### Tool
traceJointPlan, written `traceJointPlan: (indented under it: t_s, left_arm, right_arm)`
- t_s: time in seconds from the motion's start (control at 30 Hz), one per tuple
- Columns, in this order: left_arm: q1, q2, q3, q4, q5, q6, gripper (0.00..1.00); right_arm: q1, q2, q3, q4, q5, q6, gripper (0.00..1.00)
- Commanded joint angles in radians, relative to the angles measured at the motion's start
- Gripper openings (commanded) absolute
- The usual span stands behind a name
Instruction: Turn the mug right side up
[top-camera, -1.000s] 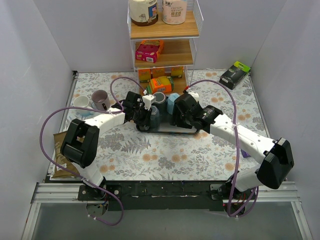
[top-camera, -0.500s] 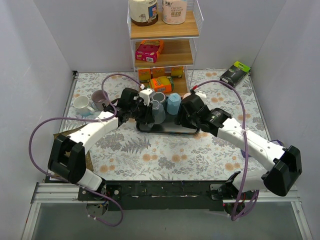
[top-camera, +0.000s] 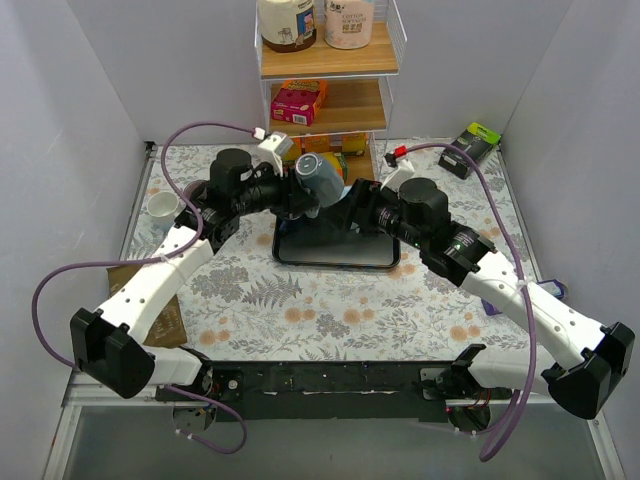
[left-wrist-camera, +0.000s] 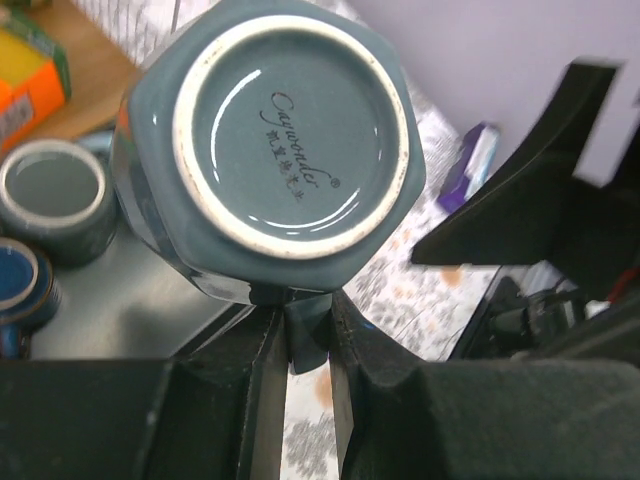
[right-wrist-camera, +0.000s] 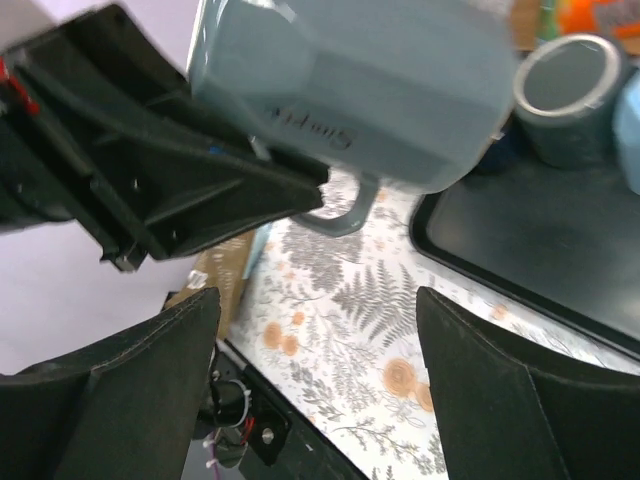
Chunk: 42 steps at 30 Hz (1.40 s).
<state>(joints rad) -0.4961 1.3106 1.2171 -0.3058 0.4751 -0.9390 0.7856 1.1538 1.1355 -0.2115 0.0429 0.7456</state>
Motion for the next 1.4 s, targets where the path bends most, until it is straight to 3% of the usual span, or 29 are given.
traceJointPlan:
  t_s: [0.0,0.3,0.5,0.7,0.93,1.23,1.37]
  left_arm:
    - [-0.002,-0.060,0.137,0.169,0.079,-0.108,0.00]
    - [-0.002,-0.093,0.165,0.415,0.158,-0.380,0.00]
    - [-0.002,-0.100,0.200,0.510,0.200,-0.458,0.00]
    - [-0.002,-0.117,0.199,0.594,0.215,-0.532,0.00]
    - [-0.002,-0.129,0.183,0.680,0.244,-0.596,0.00]
    - [-0.002,-0.137,0.098,0.891,0.307,-0.741,0.00]
    - [-0.004,-0.136,0.087,0.906,0.321,-0.748,0.00]
  right_arm:
    - [0.000,-0.025,0.026,0.202,-0.173,-0.083,0.87]
    - [0.000,-0.078,0.041,0.340,-0.209,-0.098,0.86]
    - [-0.029,-0.045,0.116,0.345,-0.284,-0.062,0.84]
    - [-0.118,-0.049,0.079,0.432,-0.412,0.041,0.83]
    - [-0.134,-0.020,0.079,0.532,-0.475,0.081,0.79]
    - [-0.134,0.000,0.040,0.794,-0.583,0.179,0.70]
    - [-0.134,0.011,0.035,0.885,-0.620,0.224,0.69]
